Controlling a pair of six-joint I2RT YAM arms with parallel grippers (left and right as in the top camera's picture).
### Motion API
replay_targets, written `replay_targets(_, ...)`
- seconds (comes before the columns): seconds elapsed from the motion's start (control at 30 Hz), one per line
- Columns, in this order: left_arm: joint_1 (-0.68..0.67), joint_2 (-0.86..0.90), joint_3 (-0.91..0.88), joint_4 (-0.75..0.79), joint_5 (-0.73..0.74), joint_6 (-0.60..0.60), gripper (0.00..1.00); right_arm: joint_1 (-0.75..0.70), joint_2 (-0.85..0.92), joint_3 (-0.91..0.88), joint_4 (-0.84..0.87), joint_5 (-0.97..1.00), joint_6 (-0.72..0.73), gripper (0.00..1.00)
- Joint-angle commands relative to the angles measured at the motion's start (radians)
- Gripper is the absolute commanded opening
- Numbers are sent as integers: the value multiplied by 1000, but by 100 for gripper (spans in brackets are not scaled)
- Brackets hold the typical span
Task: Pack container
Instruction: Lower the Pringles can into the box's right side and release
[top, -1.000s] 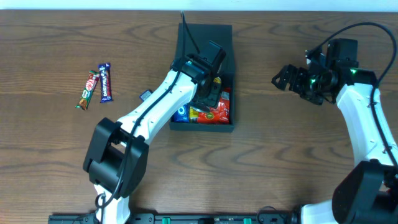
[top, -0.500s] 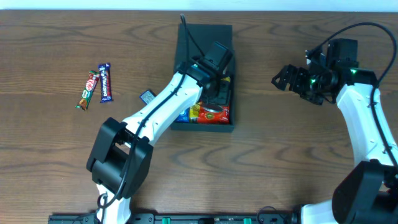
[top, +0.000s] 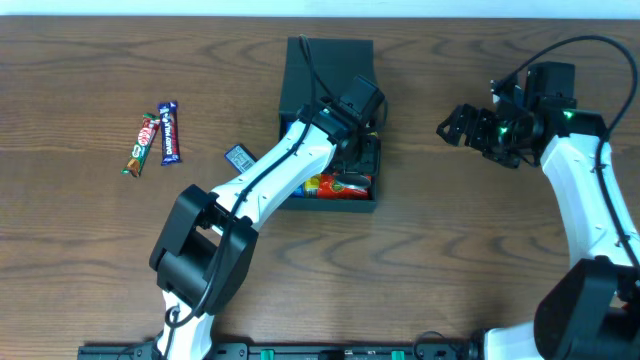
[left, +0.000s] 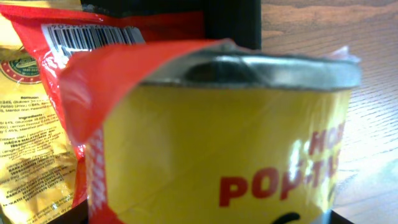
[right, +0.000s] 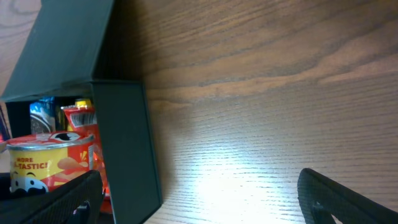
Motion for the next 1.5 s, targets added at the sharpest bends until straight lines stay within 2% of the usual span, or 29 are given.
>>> replay_targets(0.0, 2, 6, -1, -5, 14, -49, 52, -9, -14, 16, -1, -8, -22, 99)
replay_targets(0.1, 1, 6, -1, -5, 25, -52, 65, -9, -14, 16, 0, -8, -22, 99)
replay_targets(0.23, 2, 6, -1, -6, 40, -51, 71, -9, -14, 16, -1, -8, -33, 99)
replay_targets(0.43, 2, 6, -1, -8, 63, -43, 88, -9, -14, 16, -1, -8, -34, 99)
replay_targets(0.73, 13, 5, 21, -10, 71, 18, 90, -9, -14, 16, -1, -8, -34, 99)
replay_targets(0.83, 34, 5, 72, -53, 39, 35, 98, -9, -14, 16, 0, -8, -33, 99)
replay_targets(0.93, 55, 5, 122, -100, -13, 65, 96, -9, -14, 16, 0, -8, -33, 99)
replay_targets(1.07, 70, 5, 153, -109, -7, 119, 95, -9, -14, 16, 5, -8, -33, 99)
replay_targets(1.27, 72, 5, 153, -114, -6, 130, 95, -9, -14, 16, 8, -8, -33, 99)
replay_targets(1.33, 76, 5, 153, -114, -6, 146, 98, -9, -14, 16, 10, -8, -33, 99)
replay_targets(1.37, 81, 5, 153, -113, -6, 159, 92, -9, -14, 16, 11, -8, -33, 99)
replay_targets(1.4, 85, 5, 156, -114, -6, 170, 79, -9, -14, 16, 11, -8, -33, 99)
replay_targets(1.43, 92, 5, 160, -115, -5, 177, 55, -9, -14, 16, 11, -8, -33, 99)
replay_targets(1.47, 97, 5, 165, -116, 2, 181, 41, -9, -14, 16, 11, -8, -33, 99)
